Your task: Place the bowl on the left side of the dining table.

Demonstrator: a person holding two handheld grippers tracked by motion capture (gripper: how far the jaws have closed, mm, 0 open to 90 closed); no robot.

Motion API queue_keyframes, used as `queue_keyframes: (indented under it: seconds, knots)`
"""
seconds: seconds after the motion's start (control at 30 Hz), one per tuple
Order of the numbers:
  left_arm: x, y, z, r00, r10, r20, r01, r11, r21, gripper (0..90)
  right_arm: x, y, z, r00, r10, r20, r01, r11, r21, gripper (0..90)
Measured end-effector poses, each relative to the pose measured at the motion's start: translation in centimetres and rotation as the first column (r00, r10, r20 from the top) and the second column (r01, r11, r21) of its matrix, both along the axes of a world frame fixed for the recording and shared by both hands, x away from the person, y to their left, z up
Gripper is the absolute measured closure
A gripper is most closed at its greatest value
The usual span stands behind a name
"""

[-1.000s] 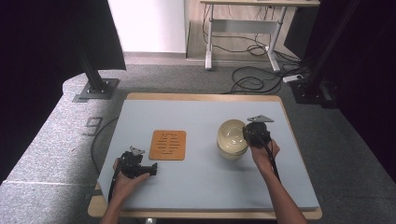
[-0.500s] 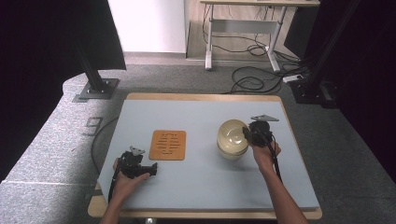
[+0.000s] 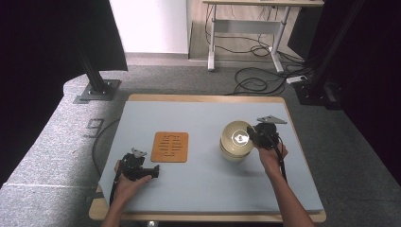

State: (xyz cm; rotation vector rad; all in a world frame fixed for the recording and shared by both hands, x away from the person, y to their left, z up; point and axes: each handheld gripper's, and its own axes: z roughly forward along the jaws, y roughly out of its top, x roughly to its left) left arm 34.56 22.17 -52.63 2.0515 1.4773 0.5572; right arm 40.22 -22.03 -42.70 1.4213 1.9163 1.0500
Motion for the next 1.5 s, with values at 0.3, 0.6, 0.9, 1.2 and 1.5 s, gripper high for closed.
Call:
queue_keyframes:
  seconds: [0.3,0.6,0.9,1.2,1.5]
  knots:
    - [0.0,0.0,0.0,1.0,0.0,0.001,0.0,1.0,0.0,0.0,-0.4,-0.7,0.5,1.0,-0.002,0.006,0.002,0.999,0.049,78.3]
    - [0.0,0.0,0.0,1.0,-0.001,0.001,0.001,1.0,0.001,0.0,-1.0,-1.1,1.1,0.9997,0.004,0.024,-0.005,0.997,0.078,78.3]
    - [0.0,0.0,0.0,1.0,0.0,0.002,0.0,1.0,0.0,0.0,-1.4,-0.9,1.9,0.9987,0.016,0.049,-0.021,0.995,0.1,78.3]
    - [0.0,0.0,0.0,1.0,0.0,0.002,0.0,1.0,0.001,0.0,-1.9,-0.2,2.9,0.9963,0.041,0.075,-0.049,0.992,0.115,78.3]
    - [-0.1,0.0,0.0,1.0,0.0,0.004,0.0,1.0,0.001,0.0,-2.0,0.1,3.3,0.9959,0.042,0.08,-0.051,0.992,0.118,78.3]
